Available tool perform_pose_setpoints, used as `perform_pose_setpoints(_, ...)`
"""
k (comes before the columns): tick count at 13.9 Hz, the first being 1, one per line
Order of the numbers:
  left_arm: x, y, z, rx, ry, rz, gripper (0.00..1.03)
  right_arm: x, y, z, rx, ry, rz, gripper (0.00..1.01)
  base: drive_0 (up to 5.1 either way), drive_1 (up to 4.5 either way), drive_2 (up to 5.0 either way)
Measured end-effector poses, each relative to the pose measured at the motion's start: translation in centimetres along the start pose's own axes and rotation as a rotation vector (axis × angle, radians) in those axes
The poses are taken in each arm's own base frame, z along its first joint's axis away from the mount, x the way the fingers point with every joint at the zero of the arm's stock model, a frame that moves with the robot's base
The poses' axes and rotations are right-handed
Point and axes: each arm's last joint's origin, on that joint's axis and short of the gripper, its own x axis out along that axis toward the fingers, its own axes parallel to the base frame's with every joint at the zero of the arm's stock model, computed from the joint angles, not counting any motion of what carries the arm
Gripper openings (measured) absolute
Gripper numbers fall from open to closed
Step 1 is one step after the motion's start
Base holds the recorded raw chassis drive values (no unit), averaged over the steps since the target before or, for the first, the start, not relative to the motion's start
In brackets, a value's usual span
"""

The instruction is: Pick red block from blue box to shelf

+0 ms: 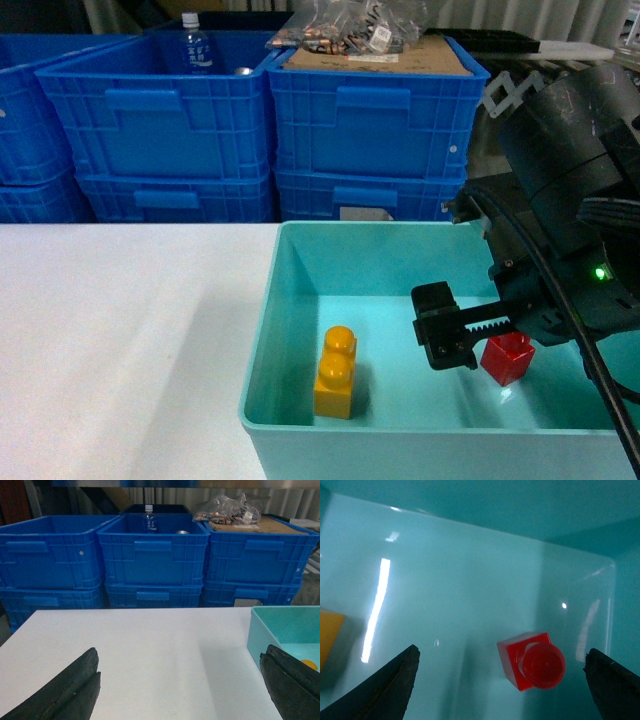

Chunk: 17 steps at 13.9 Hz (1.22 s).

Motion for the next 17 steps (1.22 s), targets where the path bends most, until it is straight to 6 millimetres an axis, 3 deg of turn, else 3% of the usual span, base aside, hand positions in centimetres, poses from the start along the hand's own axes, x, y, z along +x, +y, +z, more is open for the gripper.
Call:
perform_pose_setpoints(4, 0.0, 0.0, 0.0, 0.0, 0.0, 0.0, 0.98, 2.7, -0.3, -0.7, 0.02, 0.058, -0.024, 0.98, 0.0, 0.0, 0.0)
perform_pose_setpoints(9, 0.0, 0.0, 0.0, 0.0, 0.0, 0.0, 0.98, 3.3, -0.7, -1.0, 0.028, 0.074, -0.044, 0.37, 0.0, 0.0, 0.0)
perform_pose_setpoints(11, 0.0, 0.0, 0.0, 0.0, 0.0, 0.0, 0.98, 2.9, -1.0, -1.1, 0.038, 0.046, -0.04, 0.28, 0.0, 0.0, 0.0)
perform_pose_setpoints(13, 0.0, 0.0, 0.0, 0.0, 0.0, 0.0, 0.98, -0.1, -1.2, -0.9, 0.049, -0.044, -0.007, 0.28, 0.0, 0.0, 0.0)
perform_pose_setpoints(15, 0.0, 0.0, 0.0, 0.0, 0.0, 0.0, 0.98, -6.6, -1.8, 0.2, 0.06, -0.26, 0.027, 0.28, 0.0, 0.0, 0.0)
perform_pose_setpoints(17, 0.0, 0.0, 0.0, 0.0, 0.0, 0.0, 0.98, -12.2, -3.8, -1.8, 0.052, -0.372, 0.004, 0.28, 0.0, 0.0, 0.0)
